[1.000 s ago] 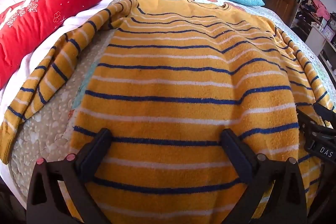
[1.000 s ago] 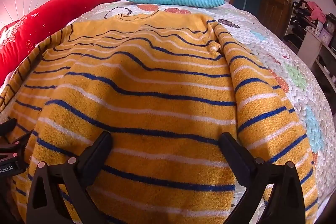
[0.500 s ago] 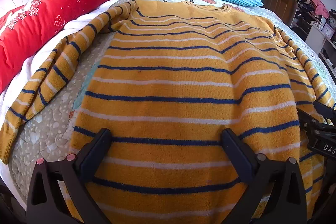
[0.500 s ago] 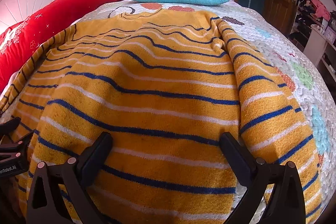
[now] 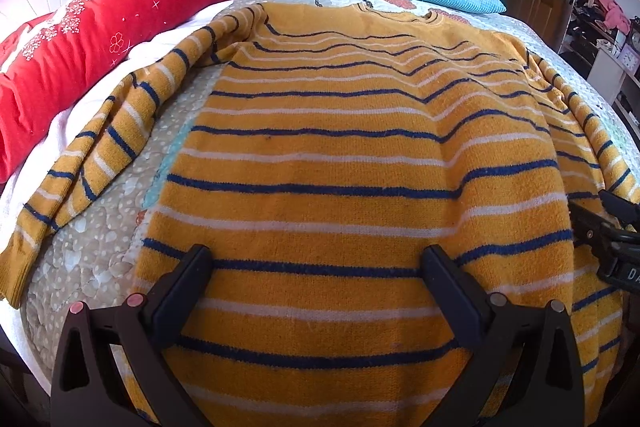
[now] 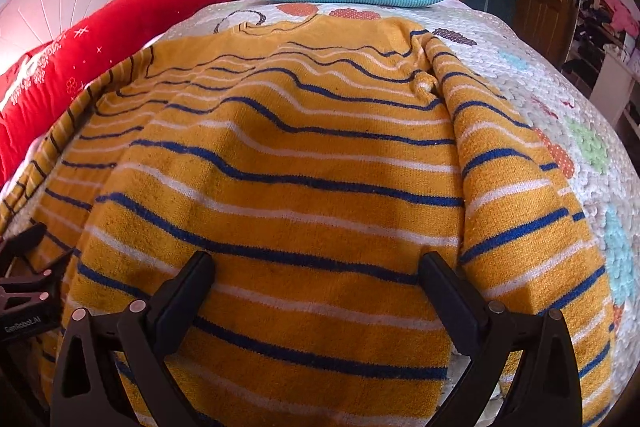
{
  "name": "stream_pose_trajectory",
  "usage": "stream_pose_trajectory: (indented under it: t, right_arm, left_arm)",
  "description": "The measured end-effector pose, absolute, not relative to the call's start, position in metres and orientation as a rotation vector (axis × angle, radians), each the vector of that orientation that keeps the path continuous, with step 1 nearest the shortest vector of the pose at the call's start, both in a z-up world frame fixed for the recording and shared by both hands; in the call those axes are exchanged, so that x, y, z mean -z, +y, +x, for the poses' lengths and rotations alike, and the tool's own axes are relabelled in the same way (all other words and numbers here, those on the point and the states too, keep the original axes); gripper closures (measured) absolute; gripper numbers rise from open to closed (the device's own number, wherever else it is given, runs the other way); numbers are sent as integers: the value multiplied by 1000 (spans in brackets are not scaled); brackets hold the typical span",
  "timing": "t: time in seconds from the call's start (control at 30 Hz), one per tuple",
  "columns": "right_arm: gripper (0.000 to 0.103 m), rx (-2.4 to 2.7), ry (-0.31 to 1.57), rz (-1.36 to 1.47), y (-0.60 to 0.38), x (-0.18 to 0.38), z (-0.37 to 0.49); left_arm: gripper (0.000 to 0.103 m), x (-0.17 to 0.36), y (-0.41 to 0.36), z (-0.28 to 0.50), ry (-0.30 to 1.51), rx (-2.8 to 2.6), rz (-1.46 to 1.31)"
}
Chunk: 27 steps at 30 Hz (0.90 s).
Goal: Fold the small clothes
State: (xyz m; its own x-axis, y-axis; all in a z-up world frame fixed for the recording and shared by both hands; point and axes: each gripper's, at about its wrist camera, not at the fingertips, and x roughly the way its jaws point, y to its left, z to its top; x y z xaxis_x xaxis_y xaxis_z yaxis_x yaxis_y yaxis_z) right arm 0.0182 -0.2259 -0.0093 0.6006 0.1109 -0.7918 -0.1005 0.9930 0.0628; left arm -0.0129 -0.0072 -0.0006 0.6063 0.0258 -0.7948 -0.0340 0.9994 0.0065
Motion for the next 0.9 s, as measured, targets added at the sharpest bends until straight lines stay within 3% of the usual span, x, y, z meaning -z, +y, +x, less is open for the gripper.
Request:
stream_pose_trajectory:
  t: [0.23,0.5,0.7,0.9]
  right_arm:
    - [0,-146,895,60,-234,10,15]
    - [0,-165,930,229,-250,3,21]
    - [0,-117,1021,27,-222,-4,22]
    - [2,-134,850,190,-227,-39,-28]
  left_arm:
    - [0,0,-13,-21,878,-57,30]
    - [0,0,-9,-12,951,-51,6]
    - [0,-7,-6,-17,976,-42,-12]
    - [0,-42,3,-58,869,-49,-77]
